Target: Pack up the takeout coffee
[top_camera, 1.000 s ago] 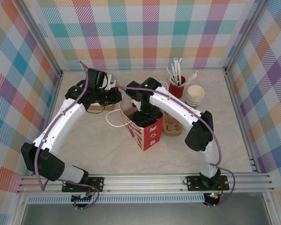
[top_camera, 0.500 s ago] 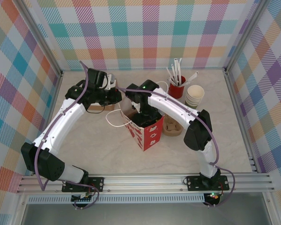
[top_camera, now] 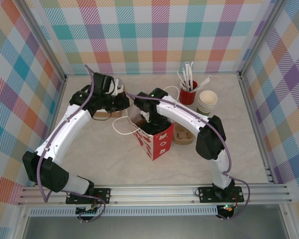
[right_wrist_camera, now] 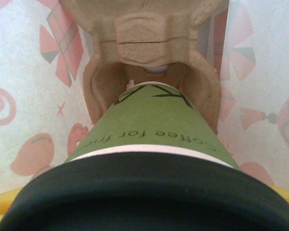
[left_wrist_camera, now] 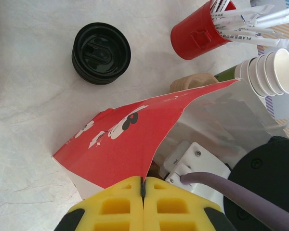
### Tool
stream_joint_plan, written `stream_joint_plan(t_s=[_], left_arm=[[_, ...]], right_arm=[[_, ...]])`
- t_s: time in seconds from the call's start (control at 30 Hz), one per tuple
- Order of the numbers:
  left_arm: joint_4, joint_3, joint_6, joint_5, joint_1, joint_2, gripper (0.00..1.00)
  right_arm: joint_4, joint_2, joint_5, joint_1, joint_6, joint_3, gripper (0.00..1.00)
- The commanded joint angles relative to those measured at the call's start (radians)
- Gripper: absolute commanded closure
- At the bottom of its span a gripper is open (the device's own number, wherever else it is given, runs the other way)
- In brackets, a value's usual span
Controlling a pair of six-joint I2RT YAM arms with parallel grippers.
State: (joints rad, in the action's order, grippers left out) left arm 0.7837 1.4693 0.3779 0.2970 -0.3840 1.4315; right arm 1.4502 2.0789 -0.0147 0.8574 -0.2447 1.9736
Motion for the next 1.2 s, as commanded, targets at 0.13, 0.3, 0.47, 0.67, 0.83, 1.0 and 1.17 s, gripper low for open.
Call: stream_joint_plan(t_s=[0.13,0.3,0.47,0.67,0.83,1.0,1.17], left_arm=[[0.022,0.017,-0.004,0.005,-0.01,0.011,1.0],[0.022,0.015,-0.001,0.005,-0.011,0.01,1.0],[0.022,0.014,-0.002,0.004,-0.011,0.01,1.0],[0.022,0.013,-0.002,0.006,-0.011,0.008,1.0],[0.021,0.013,-0.001,0.005,-0.011,0.007,1.0],[0.019,0.012,-0.003,0.006,-0.011,0.006,1.0],[0.018,0.01,-0.003,0.007,-0.01,0.006,1.0]], right_arm=[[-0.032,0.03,0.002,-0.001,0.026,-0.061,0.23],[-0.057,0.045,0.005,-0.001,0.025,-0.089,0.23],[-0.07,0.053,0.006,-0.001,0.021,-0.117,0.23],[-0.075,0.042,0.001,-0.001,0.015,-0.126,0.23],[-0.073,0.04,-0.001,-0.001,0.014,-0.116,0.23],[-0.073,0.037,-0.004,-0.001,0.01,-0.116,0.23],[-0.074,0.037,-0.008,-0.001,0.014,-0.118,0.23]])
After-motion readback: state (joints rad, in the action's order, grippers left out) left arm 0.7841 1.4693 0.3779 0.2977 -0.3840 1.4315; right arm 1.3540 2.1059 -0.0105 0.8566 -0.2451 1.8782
